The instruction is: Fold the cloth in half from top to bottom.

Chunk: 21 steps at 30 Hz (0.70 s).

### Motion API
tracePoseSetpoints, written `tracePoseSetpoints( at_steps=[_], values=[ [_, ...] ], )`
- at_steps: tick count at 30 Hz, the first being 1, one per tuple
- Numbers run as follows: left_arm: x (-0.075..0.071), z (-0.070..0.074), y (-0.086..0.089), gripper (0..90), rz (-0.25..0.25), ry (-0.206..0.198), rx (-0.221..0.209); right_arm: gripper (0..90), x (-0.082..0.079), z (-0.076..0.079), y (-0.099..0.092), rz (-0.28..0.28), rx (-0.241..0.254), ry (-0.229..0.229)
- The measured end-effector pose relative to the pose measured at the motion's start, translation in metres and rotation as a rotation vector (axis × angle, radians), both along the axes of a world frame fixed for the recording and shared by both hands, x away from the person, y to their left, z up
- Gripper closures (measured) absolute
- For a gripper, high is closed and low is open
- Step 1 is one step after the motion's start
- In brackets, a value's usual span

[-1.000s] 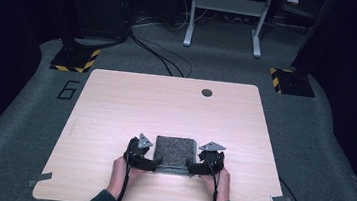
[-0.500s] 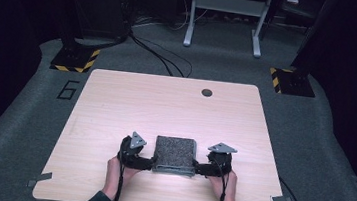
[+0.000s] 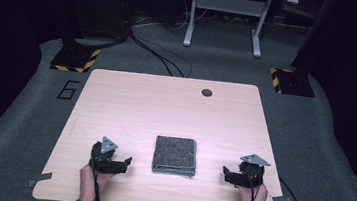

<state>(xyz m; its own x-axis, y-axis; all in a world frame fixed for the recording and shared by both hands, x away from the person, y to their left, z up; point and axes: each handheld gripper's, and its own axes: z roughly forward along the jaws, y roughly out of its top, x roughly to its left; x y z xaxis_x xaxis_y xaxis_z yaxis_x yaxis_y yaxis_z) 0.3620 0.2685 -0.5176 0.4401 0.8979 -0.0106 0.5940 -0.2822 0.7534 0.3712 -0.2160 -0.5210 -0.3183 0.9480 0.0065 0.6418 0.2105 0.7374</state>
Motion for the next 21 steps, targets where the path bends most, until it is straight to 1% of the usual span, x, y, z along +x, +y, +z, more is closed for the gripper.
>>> tracePoseSetpoints(
  at_steps=[1,2,3,4,6,7,8,9,10,11,12,13,15,17,18,19,21],
  values=[
    [-0.001,-0.001,0.005,12.5,0.020,0.001,0.000,5.4,-0.001,0.000,-0.004,-0.008,0.000,0.004],
    [-0.002,-0.002,0.011,12.4,0.030,0.010,0.007,5.4,-0.002,-0.001,-0.010,-0.016,-0.007,0.006],
    [-0.003,-0.003,0.016,12.5,0.045,0.004,0.005,5.4,-0.002,-0.002,-0.014,-0.029,-0.012,0.012],
    [-0.003,-0.004,0.021,12.5,0.055,0.012,0.005,5.6,-0.003,-0.003,-0.018,-0.033,-0.017,0.012],
    [-0.004,-0.008,0.030,12.4,0.080,0.011,0.007,6.0,-0.004,-0.005,-0.024,-0.041,-0.025,0.019],
    [-0.004,-0.009,0.032,12.3,0.090,0.007,0.005,5.5,-0.003,-0.006,-0.026,-0.047,-0.028,0.021],
    [-0.004,-0.010,0.035,12.2,0.092,0.016,0.005,5.7,-0.003,-0.007,-0.028,-0.042,-0.017,0.021],
    [-0.005,-0.012,0.037,12.1,0.097,0.013,0.006,5.6,-0.003,-0.007,-0.029,-0.043,-0.011,0.019],
    [-0.005,-0.013,0.037,12.1,0.109,0.008,0.021,5.2,-0.003,-0.007,-0.029,-0.040,-0.013,0.018],
    [-0.005,-0.013,0.037,11.7,0.111,-0.003,0.029,5.0,-0.003,-0.008,-0.029,-0.034,-0.013,0.014],
    [-0.005,-0.013,0.038,11.7,0.112,-0.001,0.034,5.0,-0.003,-0.008,-0.029,-0.030,-0.011,0.010],
    [-0.004,-0.014,0.038,11.3,0.115,-0.001,0.024,4.8,-0.003,-0.008,-0.028,-0.031,-0.009,0.011],
    [-0.002,-0.013,0.039,10.2,0.115,0.009,0.022,4.3,-0.002,-0.008,-0.028,-0.024,-0.010,0.010],
    [0.000,-0.014,0.039,9.4,0.113,0.008,0.024,4.1,-0.002,-0.009,-0.028,-0.025,-0.010,0.010],
    [0.001,-0.014,0.039,8.5,0.115,0.017,0.024,4.1,-0.002,-0.009,-0.028,-0.024,-0.010,0.010],
    [0.002,-0.014,0.038,7.6,0.124,0.012,0.023,4.1,-0.002,-0.009,-0.028,-0.025,-0.010,0.010],
    [0.002,-0.014,0.038,7.3,0.136,0.013,0.022,4.0,-0.002,-0.008,-0.028,-0.028,-0.011,0.014]
  ],
)
